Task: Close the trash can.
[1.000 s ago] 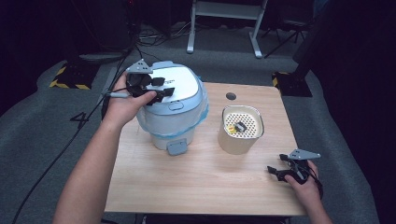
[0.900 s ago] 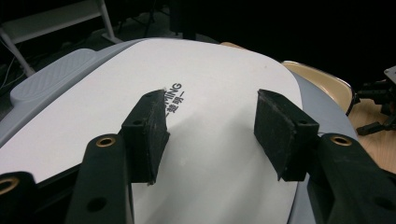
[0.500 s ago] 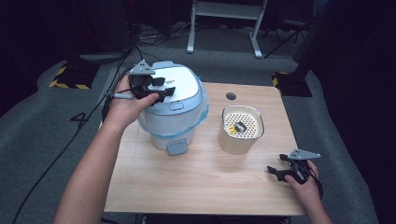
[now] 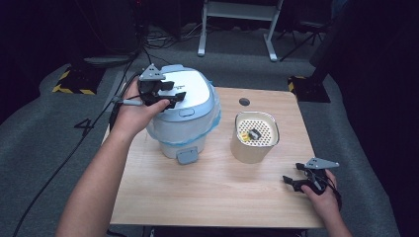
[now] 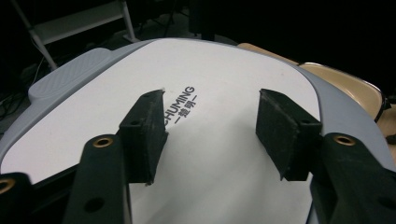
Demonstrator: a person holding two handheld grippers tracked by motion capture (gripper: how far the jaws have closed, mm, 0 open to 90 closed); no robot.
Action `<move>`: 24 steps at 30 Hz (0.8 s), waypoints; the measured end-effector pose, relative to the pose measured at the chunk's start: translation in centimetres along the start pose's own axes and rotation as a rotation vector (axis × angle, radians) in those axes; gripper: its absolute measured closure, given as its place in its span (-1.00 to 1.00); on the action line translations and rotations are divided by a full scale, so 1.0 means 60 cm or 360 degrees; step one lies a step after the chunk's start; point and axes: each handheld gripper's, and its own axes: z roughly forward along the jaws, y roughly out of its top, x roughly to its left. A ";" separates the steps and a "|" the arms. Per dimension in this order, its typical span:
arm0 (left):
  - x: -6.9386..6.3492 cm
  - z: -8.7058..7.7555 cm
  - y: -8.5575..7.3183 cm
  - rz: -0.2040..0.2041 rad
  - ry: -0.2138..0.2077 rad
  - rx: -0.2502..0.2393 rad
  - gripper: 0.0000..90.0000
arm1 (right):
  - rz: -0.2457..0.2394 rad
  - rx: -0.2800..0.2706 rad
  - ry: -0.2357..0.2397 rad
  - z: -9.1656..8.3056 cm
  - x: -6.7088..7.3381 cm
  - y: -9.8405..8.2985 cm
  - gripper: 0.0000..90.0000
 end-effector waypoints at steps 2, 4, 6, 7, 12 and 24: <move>-0.003 0.002 0.001 -0.0006 -0.0020 -0.0001 -0.28 | 0.0000 0.0000 0.0000 0.000 0.000 0.000 -0.64; -0.004 -0.001 0.003 -0.0020 -0.0054 -0.0010 -0.33 | 0.0000 -0.0001 0.0000 0.000 0.000 0.000 -0.64; -0.007 -0.007 0.003 -0.0018 -0.0066 -0.0050 -0.33 | 0.0000 0.0000 0.0000 0.000 0.000 0.000 -0.64; -0.009 -0.011 0.004 0.0005 -0.0060 -0.0045 -0.34 | 0.0000 0.0000 0.0000 0.000 0.000 0.000 -0.64; -0.026 -0.047 0.001 0.0068 -0.0090 -0.0083 -0.35 | 0.0000 0.0000 0.0000 0.000 0.000 0.000 -0.64; -0.073 -0.120 -0.042 0.0144 -0.0187 -0.0093 -0.35 | -0.0007 0.0001 0.0008 0.000 -0.001 0.000 -0.64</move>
